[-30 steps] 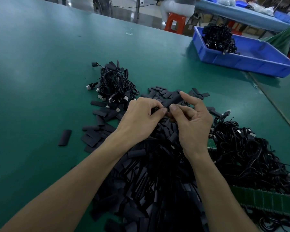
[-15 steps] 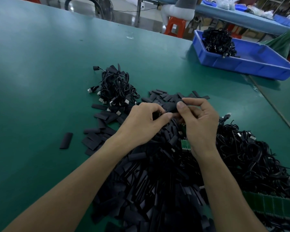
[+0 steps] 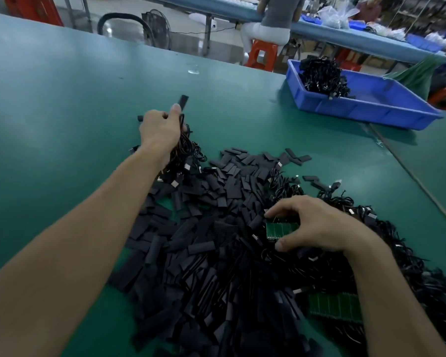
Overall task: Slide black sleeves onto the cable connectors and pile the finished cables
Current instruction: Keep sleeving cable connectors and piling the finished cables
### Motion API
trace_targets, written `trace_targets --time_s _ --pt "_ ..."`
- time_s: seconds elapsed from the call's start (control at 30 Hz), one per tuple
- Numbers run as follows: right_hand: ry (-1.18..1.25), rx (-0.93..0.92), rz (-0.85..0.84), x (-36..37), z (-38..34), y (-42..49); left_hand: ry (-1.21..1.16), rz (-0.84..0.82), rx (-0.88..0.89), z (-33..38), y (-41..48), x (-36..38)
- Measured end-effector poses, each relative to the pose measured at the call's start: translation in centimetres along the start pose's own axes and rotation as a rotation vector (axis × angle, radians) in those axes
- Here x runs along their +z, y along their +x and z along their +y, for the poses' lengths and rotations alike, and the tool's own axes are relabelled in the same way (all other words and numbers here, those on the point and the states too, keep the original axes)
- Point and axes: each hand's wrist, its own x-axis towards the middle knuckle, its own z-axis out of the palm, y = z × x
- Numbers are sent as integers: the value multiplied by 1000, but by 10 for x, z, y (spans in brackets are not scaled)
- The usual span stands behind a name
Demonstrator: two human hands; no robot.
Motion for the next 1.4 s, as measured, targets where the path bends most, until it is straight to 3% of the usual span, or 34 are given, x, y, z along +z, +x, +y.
trace_targets --time_s 0.1,0.17,0.27,0.4,0.5,0.53,0.6,0.67,0.73,0.93,1.4 --pt "-11 -61 73 5 4 1 50 40 -160 -2 19 4" --pt "72 -88 153 5 8 3 189 12 -160 -3 20 5" --pt "113 -127 303 5 8 8 364 -41 -35 -6 16 6" --pt "52 -227 568 8 5 16 507 40 136 -11 -11 7" --pt "33 -305 714 8 5 21 485 90 435 -11 -54 16" --pt "56 -322 716 8 5 22 443 17 540 -10 -70 21" --pt "173 -334 693 9 4 25 276 -300 645 -11 -100 30" --pt "303 -328 690 9 5 28 119 -635 542 -14 -122 36" --pt "402 -336 674 9 7 29 -20 -770 396 -20 -131 42" --pt "593 -389 573 9 3 26 -157 -838 233 -36 -134 50" --pt "617 -359 475 12 6 33 -383 -938 -56 -44 -128 49"
